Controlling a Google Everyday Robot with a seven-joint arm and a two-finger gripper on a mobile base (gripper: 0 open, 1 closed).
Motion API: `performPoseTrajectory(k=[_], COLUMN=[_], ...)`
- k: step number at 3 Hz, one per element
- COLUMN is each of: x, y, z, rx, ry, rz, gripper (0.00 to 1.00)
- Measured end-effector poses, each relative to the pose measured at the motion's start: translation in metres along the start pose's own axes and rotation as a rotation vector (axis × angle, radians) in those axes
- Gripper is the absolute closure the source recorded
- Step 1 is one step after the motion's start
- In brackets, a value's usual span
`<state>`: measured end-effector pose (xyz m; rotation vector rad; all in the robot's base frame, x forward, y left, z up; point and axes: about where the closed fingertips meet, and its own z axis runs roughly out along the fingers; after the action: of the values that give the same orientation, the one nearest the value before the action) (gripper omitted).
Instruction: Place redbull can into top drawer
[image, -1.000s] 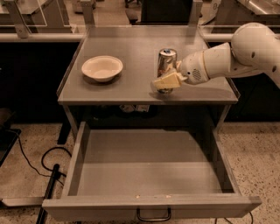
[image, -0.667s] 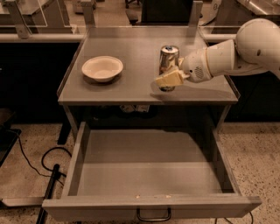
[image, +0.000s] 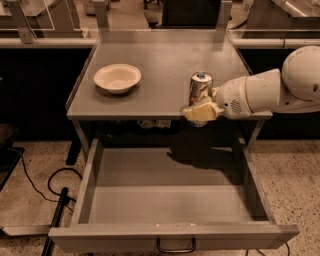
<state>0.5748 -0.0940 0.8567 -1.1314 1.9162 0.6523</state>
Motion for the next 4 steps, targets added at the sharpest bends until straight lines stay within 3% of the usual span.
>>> performPoseTrajectory(k=[1, 2, 3, 4], x=[0.000, 0.024, 0.073, 0.109], y=[0.000, 0.014, 0.039, 0.056], z=[0.000, -0.001, -0.001, 0.008], rx=[0.000, 0.020, 0.077, 0.099], ry=[0.000, 0.010, -0.001, -0.001], rz=[-0.001, 0.056, 0.160, 0.242], gripper=[1.00, 1.00, 1.00, 1.00])
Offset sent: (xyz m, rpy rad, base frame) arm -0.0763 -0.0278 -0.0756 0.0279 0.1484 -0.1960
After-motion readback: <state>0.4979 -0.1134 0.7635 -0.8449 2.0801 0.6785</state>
